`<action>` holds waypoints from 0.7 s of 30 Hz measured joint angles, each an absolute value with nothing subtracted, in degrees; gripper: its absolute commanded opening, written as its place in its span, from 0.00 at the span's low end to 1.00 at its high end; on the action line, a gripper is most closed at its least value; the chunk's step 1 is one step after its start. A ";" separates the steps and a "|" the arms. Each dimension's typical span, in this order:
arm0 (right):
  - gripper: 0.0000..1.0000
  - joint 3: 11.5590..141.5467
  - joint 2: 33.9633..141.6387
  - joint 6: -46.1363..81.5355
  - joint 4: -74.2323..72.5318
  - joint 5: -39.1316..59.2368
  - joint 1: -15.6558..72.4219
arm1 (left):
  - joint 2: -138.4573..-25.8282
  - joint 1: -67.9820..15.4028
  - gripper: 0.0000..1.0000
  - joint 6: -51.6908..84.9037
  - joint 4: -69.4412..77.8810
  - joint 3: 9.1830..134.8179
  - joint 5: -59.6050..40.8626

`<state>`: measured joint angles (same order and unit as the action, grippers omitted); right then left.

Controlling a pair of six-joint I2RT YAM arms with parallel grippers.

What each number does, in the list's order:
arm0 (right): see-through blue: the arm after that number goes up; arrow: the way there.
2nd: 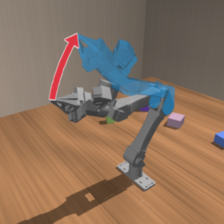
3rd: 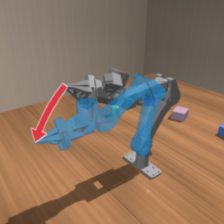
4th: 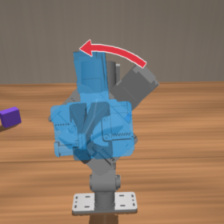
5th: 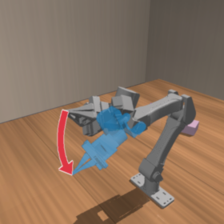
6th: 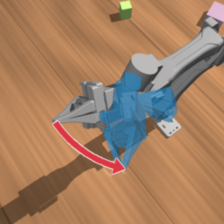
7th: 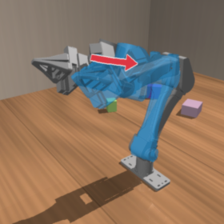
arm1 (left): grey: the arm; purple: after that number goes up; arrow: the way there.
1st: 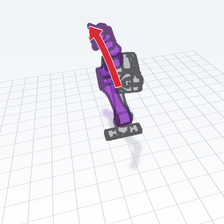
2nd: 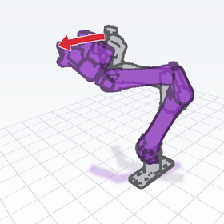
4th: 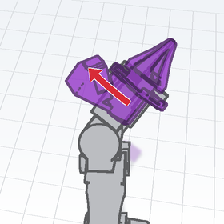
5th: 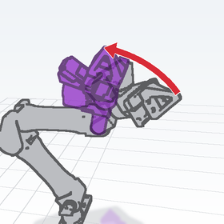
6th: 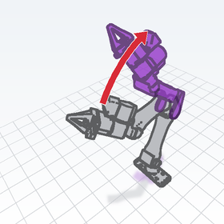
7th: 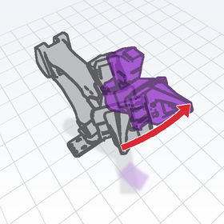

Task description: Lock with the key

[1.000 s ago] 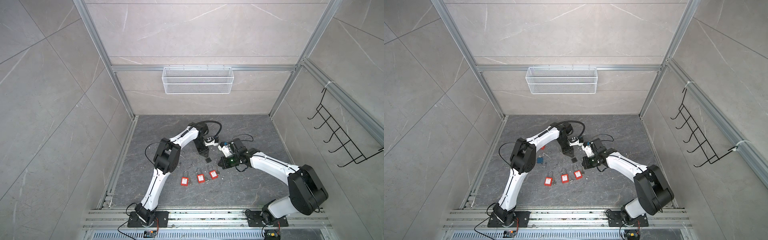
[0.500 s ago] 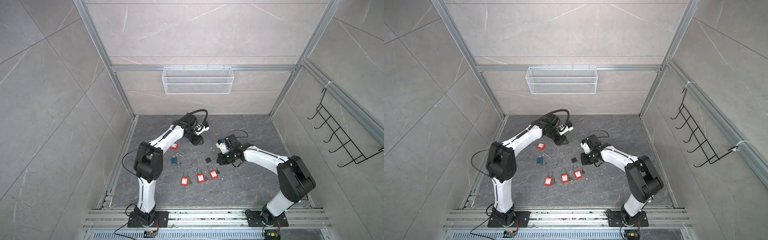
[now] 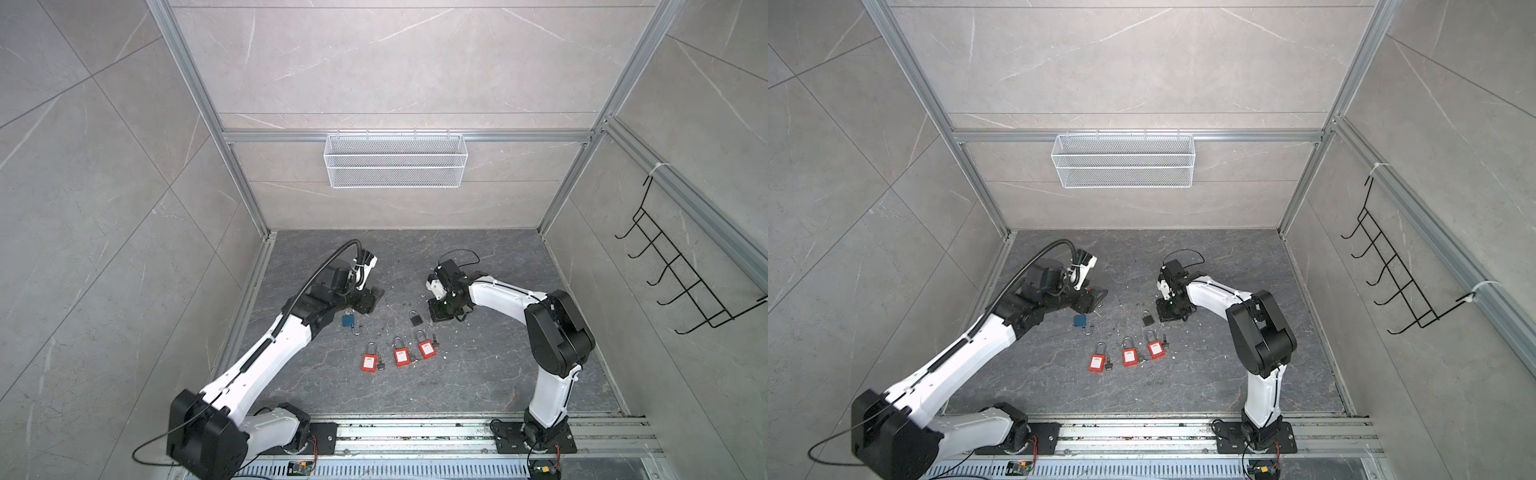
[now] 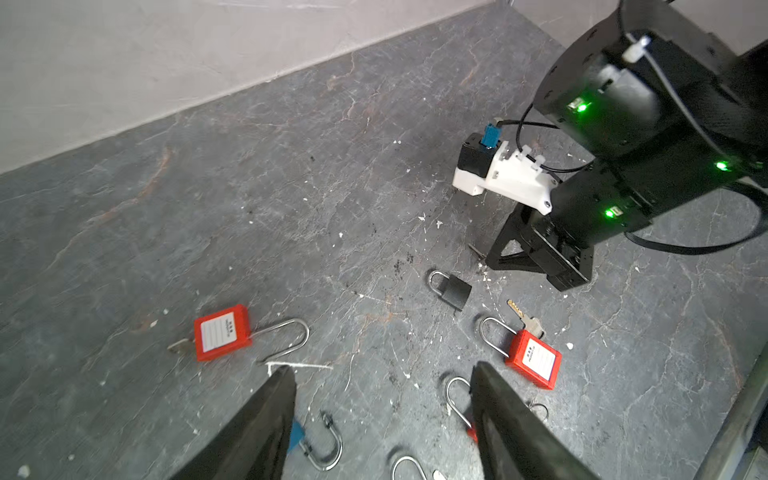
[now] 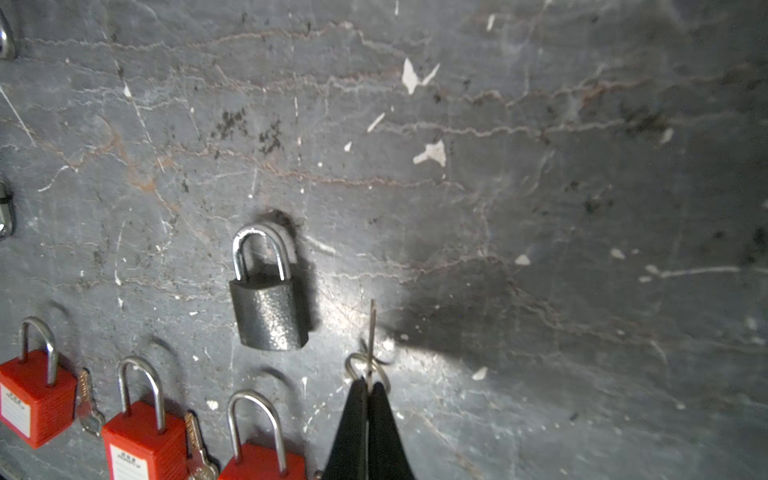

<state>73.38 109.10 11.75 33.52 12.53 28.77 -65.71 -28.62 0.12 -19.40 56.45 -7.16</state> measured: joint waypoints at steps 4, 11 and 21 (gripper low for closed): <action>0.05 75.05 111.37 10.92 34.17 12.12 29.45 | -60.10 -28.62 0.79 3.03 -20.12 54.94 -1.61; 0.27 77.47 113.27 10.35 35.42 10.20 30.63 | -58.92 -28.62 0.99 6.33 -25.93 54.59 5.08; 0.40 77.14 109.06 15.49 35.31 2.11 33.34 | -62.72 -24.86 0.99 11.33 -35.57 54.00 6.94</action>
